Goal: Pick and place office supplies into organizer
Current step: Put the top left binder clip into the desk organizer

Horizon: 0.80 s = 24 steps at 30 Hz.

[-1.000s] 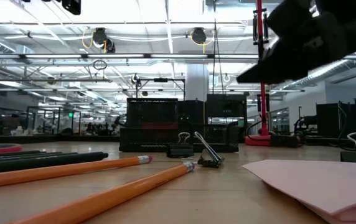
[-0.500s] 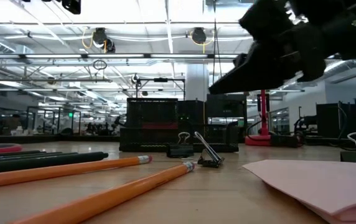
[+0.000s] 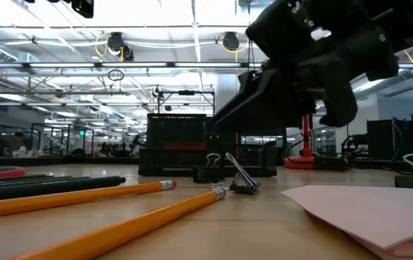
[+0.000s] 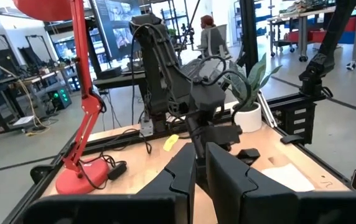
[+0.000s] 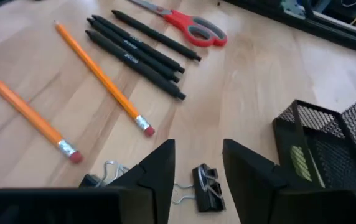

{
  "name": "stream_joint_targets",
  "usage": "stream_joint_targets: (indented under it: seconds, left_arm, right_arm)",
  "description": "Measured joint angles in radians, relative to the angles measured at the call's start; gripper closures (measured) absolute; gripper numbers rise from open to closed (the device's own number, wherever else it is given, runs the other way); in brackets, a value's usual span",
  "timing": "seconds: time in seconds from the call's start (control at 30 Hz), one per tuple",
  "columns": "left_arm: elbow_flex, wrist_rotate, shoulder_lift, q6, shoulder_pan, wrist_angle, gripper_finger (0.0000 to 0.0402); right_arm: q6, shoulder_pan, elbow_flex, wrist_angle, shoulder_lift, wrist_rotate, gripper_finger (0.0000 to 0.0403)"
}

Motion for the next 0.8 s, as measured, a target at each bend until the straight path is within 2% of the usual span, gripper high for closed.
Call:
stream_joint_targets:
  seconds: [0.53, 0.67, 0.8]
  left_arm:
    - [0.000, 0.000, 0.000, 0.004, 0.000, 0.006, 0.0355]
    - [0.000, 0.001, 0.000, 0.004, 0.000, 0.006, 0.0355]
    - [0.000, 0.001, 0.000, 0.003, 0.000, 0.006, 0.0355]
  right_arm:
    - [0.022, -0.047, 0.043, -0.048, 0.101, -0.022, 0.0277]
    - [0.021, -0.048, 0.043, -0.056, 0.101, -0.024, 0.0299]
    - [0.007, -0.049, 0.043, -0.054, 0.101, -0.023, 0.0346]
